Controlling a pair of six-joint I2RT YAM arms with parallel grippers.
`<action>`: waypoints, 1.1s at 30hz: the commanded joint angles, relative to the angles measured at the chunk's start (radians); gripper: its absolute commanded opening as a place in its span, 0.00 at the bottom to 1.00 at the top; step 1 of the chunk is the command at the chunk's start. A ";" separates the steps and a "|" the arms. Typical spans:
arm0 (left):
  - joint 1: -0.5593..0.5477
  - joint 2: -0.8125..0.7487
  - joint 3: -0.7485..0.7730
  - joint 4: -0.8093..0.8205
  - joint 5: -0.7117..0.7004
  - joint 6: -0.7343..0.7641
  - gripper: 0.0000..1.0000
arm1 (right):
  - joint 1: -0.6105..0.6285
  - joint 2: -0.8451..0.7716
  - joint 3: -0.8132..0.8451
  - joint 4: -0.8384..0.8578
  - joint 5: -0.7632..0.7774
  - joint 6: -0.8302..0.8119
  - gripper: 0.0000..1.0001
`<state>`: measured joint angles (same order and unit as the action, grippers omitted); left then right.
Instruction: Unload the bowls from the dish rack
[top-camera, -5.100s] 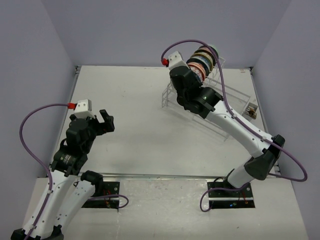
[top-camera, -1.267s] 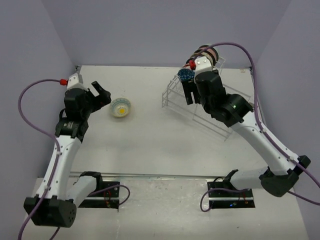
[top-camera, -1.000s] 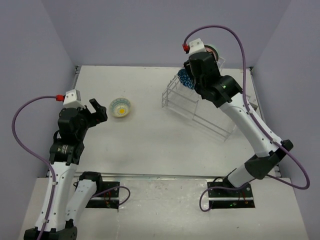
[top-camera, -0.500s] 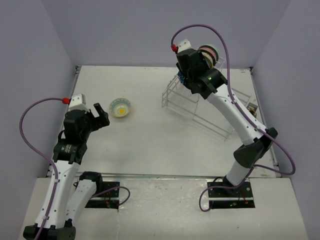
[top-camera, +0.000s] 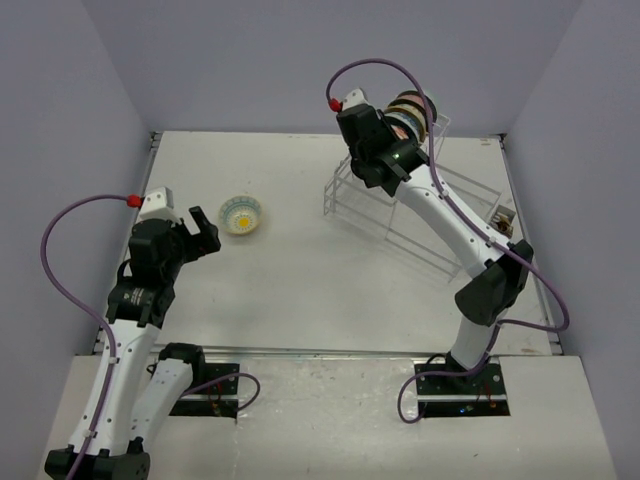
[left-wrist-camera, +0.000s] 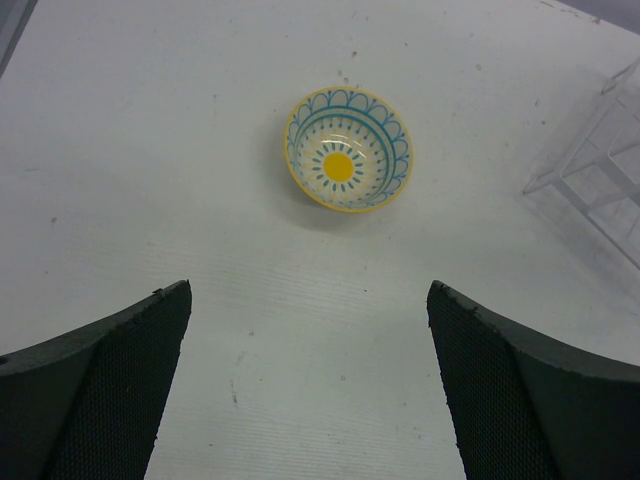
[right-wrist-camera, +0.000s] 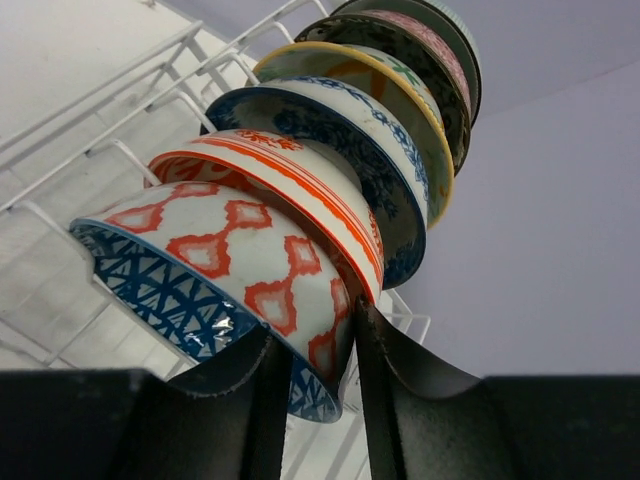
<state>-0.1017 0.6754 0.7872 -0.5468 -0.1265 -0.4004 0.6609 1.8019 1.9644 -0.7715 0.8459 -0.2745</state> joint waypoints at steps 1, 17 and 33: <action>-0.007 0.006 -0.009 0.027 0.011 0.020 1.00 | 0.006 -0.006 -0.027 0.057 0.068 -0.022 0.30; -0.012 0.007 -0.013 0.028 0.019 0.021 1.00 | 0.051 -0.030 -0.058 0.130 0.166 -0.042 0.08; -0.012 -0.004 -0.013 0.028 0.010 0.020 1.00 | 0.068 -0.104 -0.053 0.141 0.193 -0.043 0.00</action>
<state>-0.1074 0.6811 0.7868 -0.5415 -0.1181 -0.4004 0.6968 1.7920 1.8957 -0.6937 1.0321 -0.3386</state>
